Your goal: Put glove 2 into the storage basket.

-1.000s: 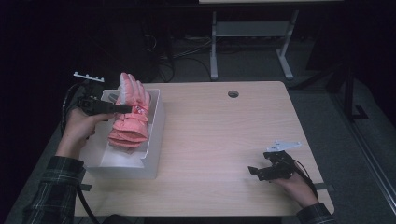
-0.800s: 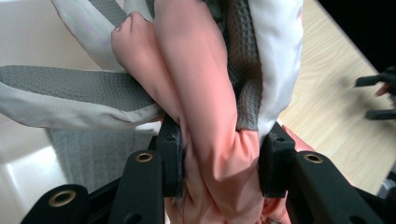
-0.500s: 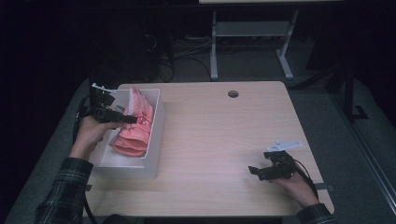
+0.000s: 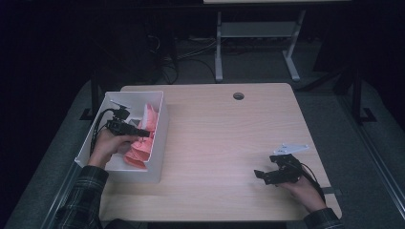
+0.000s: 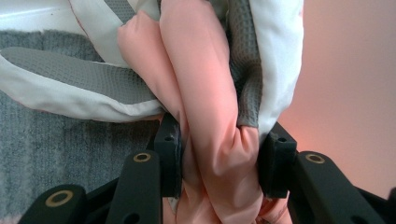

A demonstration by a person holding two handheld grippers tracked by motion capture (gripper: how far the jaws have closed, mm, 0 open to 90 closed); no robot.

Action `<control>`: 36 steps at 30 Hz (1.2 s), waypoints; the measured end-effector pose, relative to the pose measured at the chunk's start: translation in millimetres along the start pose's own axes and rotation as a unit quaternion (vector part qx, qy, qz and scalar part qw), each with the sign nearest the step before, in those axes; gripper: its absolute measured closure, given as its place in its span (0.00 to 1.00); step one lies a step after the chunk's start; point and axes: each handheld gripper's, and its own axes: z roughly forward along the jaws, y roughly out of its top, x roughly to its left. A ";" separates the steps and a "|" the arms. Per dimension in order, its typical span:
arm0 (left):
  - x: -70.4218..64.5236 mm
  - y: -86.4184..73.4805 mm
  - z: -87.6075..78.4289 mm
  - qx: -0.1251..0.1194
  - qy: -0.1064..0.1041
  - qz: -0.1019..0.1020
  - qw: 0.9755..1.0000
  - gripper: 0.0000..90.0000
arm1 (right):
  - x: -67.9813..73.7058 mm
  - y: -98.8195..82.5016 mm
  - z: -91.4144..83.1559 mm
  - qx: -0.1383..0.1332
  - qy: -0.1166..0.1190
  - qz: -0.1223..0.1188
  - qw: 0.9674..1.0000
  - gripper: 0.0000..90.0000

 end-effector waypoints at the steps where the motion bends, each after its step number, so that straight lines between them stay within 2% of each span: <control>1: 0.2 0.0 1.2 0.003 0.003 0.001 1.000 0.65 | 0.2 0.2 0.1 0.000 0.002 0.001 1.000 0.12; 4: 3.3 -0.8 4.1 0.001 -0.001 -0.004 1.000 0.61 | 0.1 0.3 1.0 0.002 0.004 -0.003 1.000 0.12; 8: 7.4 -1.1 0.3 -0.008 0.000 -0.011 1.000 0.39 | -1.0 -0.1 0.7 0.000 0.005 0.002 1.000 0.12; 10: 6.4 -0.1 -3.3 -0.012 0.009 -0.010 1.000 0.29 | -2.5 -0.2 0.5 -0.001 0.006 0.002 1.000 0.12; 13: 3.0 2.4 -10.9 -0.018 0.028 -0.001 0.999 0.22 | -3.3 -0.6 0.5 -0.002 0.008 0.001 1.000 0.12; 15: 1.0 3.9 -17.6 -0.029 0.037 0.002 0.999 0.20 | -2.8 -0.3 -0.3 -0.001 0.007 0.002 1.000 0.12; 18: -2.5 5.1 -27.8 -0.047 0.037 0.005 0.998 0.19 | -2.0 0.4 -0.7 -0.003 0.008 0.002 1.000 0.12; 24: -15.8 9.1 -47.5 -0.074 0.037 0.024 0.996 0.18 | -0.5 1.0 -0.1 0.000 0.007 -0.001 1.000 0.12; 31: -45.4 17.9 -61.4 -0.099 0.024 0.063 0.993 0.18 | -1.0 1.3 -1.3 0.000 0.006 0.006 1.000 0.12; 36: -68.7 26.1 -61.7 -0.106 0.017 0.092 0.990 0.18 | -0.6 1.3 -1.3 0.000 0.006 0.005 1.000 0.12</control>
